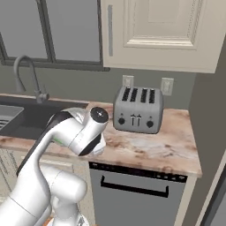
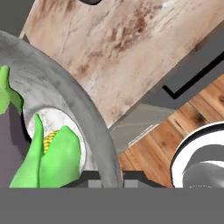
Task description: Dump the eggplant and corn from the bowl so the bowl can be washed. Place the bowl in the sink after clearing the leftovers.
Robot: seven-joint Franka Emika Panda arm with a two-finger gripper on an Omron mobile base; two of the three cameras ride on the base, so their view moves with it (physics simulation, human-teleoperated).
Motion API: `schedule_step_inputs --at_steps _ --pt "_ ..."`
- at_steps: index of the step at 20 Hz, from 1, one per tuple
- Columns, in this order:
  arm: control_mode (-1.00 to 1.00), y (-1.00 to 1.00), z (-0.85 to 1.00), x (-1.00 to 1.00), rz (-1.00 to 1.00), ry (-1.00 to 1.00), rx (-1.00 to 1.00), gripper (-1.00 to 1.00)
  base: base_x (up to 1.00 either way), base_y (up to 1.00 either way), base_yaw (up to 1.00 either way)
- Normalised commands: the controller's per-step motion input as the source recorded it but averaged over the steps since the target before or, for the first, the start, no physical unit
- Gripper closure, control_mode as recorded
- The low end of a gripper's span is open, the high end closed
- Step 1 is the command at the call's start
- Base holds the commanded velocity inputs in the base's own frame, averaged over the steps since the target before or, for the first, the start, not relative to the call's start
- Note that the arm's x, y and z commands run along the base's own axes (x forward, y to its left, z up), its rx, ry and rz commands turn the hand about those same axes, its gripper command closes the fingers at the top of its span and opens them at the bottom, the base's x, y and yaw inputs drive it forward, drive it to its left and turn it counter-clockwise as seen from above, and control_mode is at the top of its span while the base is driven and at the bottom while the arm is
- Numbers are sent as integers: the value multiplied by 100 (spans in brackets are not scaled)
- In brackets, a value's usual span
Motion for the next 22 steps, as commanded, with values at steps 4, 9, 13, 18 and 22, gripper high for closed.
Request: schedule_step_inputs --at_steps 4,9,13,18,22 --pt "100 0 0 0 0 0 0 100 -21 70 0" --pt "100 0 0 0 0 0 0 100 -1 89 0" --pt "100 0 0 0 0 0 0 100 6 85 0" --pt "100 0 0 0 0 0 0 100 5 51 0" --pt "100 0 0 0 0 0 0 100 18 18 0"
